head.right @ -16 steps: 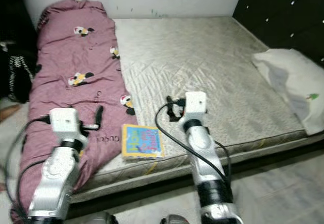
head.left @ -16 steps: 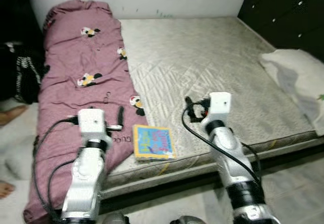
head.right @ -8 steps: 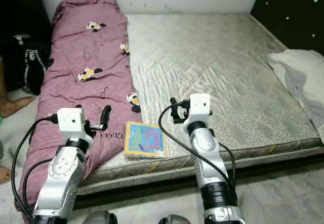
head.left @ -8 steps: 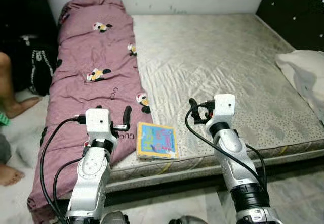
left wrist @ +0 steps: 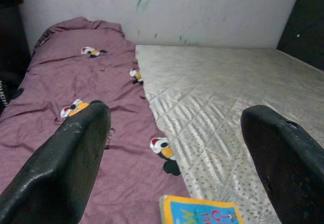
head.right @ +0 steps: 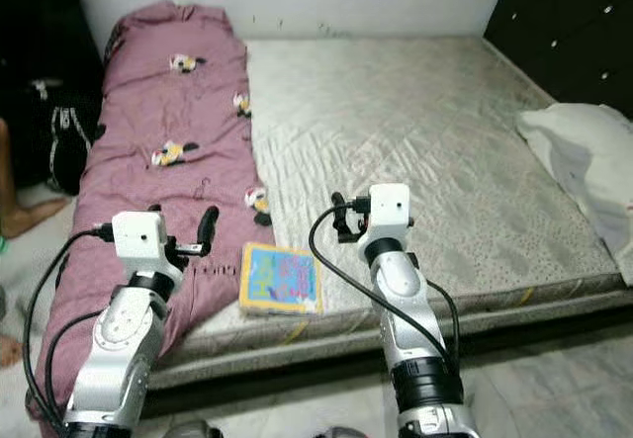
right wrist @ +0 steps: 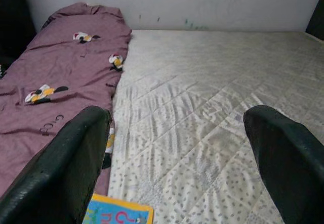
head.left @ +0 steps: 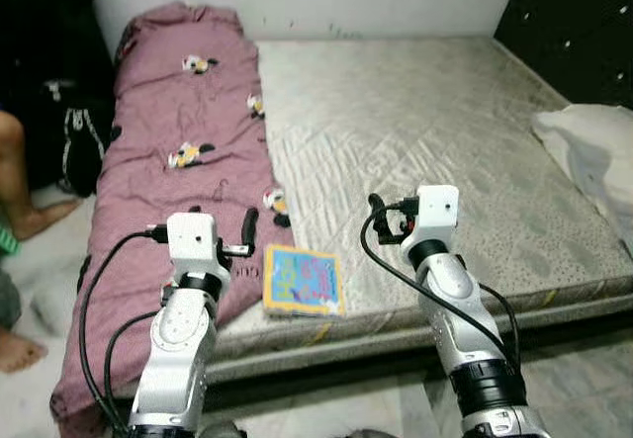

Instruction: Clean up the room

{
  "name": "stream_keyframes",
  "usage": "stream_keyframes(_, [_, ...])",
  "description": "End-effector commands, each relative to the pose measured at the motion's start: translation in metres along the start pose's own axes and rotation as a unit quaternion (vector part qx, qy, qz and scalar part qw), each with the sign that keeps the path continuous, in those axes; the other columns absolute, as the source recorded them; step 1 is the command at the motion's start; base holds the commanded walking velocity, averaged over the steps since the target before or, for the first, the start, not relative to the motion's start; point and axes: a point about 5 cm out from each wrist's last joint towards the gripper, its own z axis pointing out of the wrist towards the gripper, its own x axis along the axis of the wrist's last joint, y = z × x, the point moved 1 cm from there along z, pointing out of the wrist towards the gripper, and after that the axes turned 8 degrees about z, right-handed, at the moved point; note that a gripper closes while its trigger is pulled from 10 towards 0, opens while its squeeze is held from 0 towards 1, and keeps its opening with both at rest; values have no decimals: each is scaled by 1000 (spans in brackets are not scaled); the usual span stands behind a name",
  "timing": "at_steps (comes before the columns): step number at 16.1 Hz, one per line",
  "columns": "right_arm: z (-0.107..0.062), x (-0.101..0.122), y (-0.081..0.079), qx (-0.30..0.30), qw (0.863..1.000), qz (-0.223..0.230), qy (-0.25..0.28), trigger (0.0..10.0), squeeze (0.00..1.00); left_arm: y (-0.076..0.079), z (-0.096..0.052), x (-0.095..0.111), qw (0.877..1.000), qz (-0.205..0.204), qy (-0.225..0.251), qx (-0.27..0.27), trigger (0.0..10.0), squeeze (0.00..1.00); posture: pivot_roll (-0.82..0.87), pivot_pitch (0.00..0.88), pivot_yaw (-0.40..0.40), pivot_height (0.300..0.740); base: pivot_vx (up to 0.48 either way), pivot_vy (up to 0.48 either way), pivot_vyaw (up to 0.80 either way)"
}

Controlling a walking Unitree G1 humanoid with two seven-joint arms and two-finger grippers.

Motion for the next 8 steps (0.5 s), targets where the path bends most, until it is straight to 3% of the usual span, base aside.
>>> stream_keyframes(1, [1, 6, -1, 4, 1000, -5, 9, 10000, 0, 0, 0, 0, 1000, 0, 1, -1, 10000, 0, -32, 0, -68, 740, 315, 0, 0])
stream_keyframes(3, [1, 5, -2, 5, 1000, -4, 6, 10000, 0, -1, -1, -1, 1000, 3, -4, 5, 10000, 0, -30, 0, -70, 740, 279, 0, 0])
stream_keyframes(6, [-3, -2, 0, 13, 1000, -7, -12, 10000, 0, -6, -2, -3, 1000, 8, -10, 27, 10000, 0, -25, 0, -75, 740, 0, 0, 0])
stream_keyframes(8, [-17, -7, 11, 15, 999, -21, -26, 10000, 0, -15, -6, -3, 999, 31, -10, 38, 10000, 0, -25, 0, -75, 740, 0, 0, 0])
